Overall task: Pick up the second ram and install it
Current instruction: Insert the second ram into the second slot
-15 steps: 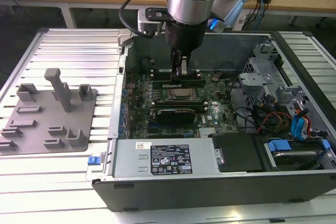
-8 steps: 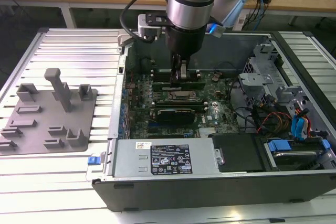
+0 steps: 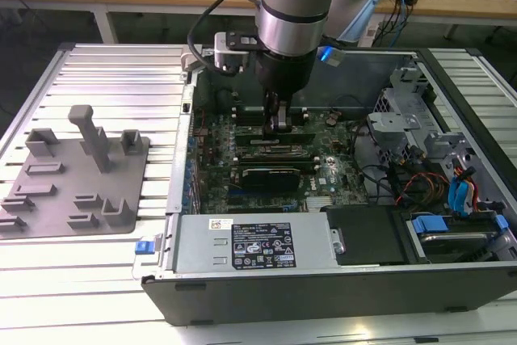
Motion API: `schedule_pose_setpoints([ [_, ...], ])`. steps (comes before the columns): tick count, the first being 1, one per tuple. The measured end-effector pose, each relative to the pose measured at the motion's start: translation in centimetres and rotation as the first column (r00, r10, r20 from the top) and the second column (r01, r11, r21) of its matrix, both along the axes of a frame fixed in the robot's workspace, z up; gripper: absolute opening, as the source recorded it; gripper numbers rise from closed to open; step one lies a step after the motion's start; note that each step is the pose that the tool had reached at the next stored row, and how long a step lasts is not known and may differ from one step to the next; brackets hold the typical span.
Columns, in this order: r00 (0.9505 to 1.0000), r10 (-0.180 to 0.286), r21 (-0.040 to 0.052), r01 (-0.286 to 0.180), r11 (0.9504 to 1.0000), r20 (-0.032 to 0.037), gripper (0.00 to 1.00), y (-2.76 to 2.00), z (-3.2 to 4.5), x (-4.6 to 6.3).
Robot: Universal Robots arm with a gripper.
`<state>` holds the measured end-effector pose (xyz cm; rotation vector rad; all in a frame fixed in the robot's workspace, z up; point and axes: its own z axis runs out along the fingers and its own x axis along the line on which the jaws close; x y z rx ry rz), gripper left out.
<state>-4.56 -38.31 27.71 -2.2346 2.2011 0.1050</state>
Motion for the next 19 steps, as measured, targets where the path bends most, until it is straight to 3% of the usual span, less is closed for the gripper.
schedule_pose_setpoints([
  [19, 1.0000, -0.001, 0.0001, 0.001, 1.0000, 0.0001, 0.09, 0.01, -1.82, 0.0],
])
